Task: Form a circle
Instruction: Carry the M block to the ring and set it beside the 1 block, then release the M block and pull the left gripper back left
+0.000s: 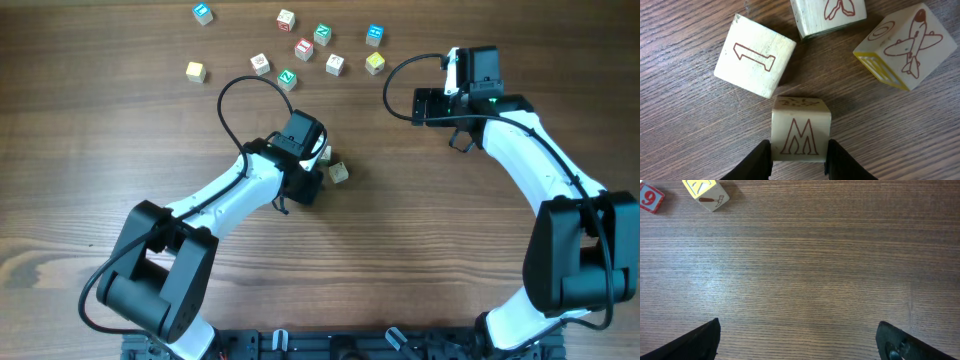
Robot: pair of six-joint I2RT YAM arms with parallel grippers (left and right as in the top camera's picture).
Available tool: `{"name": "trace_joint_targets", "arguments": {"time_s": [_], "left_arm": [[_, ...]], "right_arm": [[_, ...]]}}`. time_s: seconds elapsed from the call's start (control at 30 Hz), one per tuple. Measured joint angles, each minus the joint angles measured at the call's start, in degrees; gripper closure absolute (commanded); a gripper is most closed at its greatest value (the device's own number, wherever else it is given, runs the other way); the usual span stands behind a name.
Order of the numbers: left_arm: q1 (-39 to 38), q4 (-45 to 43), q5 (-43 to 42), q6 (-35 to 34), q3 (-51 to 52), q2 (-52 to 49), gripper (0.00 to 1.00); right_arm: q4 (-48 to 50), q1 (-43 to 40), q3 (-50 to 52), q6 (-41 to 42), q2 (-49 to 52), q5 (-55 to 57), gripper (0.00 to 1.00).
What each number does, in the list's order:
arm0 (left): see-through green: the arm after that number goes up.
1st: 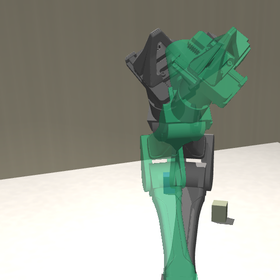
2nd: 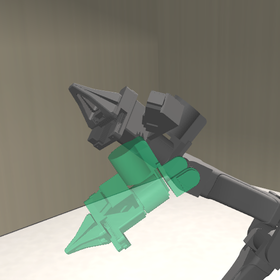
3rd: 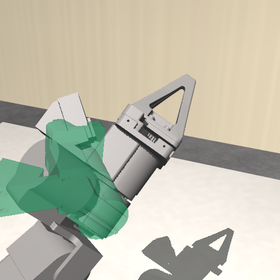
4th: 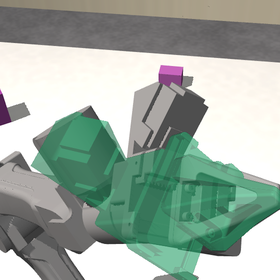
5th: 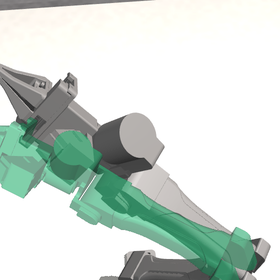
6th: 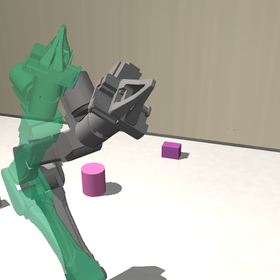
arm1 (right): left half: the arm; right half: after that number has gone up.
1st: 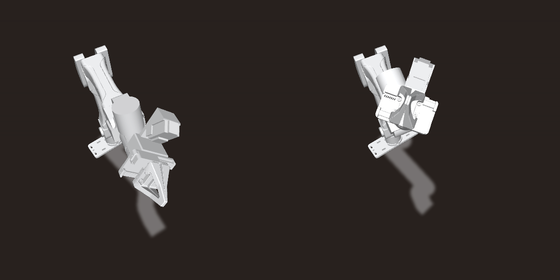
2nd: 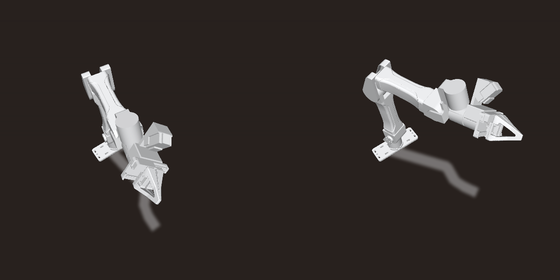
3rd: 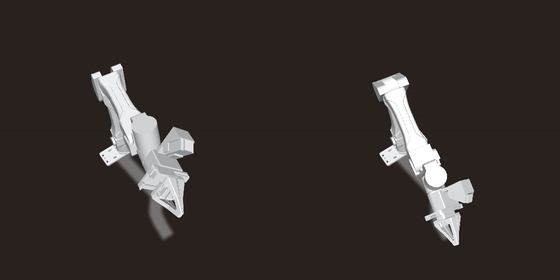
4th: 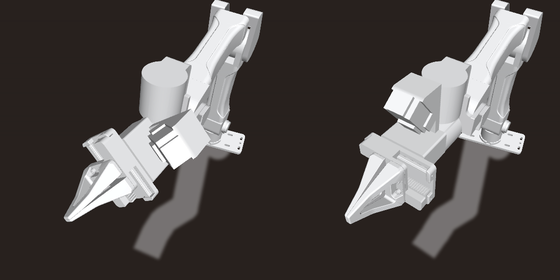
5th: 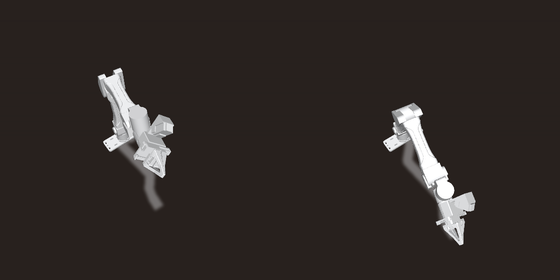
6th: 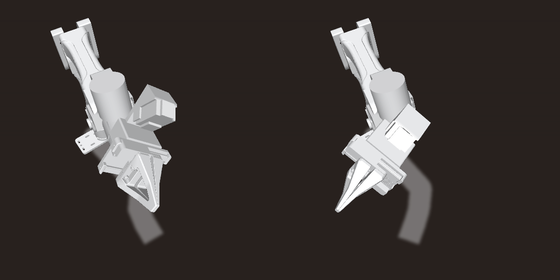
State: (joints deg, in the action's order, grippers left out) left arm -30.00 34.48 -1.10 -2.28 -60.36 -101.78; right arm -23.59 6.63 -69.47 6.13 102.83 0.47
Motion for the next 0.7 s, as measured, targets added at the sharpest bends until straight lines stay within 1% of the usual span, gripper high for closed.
{"name": "trace_joint_targets", "arguments": {"time_s": [0.33, 0.47, 0.5, 0.57, 0.7], "left_arm": [[0.0, -0.04, 0.0, 0.09, 0.0, 0.0, 0.66], [0.0, -0.02, 0.0, 1.9, 0.0, 0.0, 0.64], [0.0, -0.02, 0.0, 2.21, 0.0, 0.0, 0.62], [0.0, -0.02, 0.0, 2.49, 0.0, 0.0, 0.52], [0.0, -0.07, 0.02, 2.93, 0.0, 0.0, 0.46]], "right_arm": [[0.0, 0.02, 0.0, 0.0, 0.0, -0.02, 0.0], [0.0, 0.0, 0.0, 0.0, 0.0, -0.02, 0.0], [0.0, 0.0, 0.0, 0.0, 0.0, -0.02, 0.0], [0.0, 0.0, 0.0, 0.0, 0.0, -0.02, 0.0], [0.0, 0.0, 0.0, 0.0, 0.0, -0.02, 0.0]]}}
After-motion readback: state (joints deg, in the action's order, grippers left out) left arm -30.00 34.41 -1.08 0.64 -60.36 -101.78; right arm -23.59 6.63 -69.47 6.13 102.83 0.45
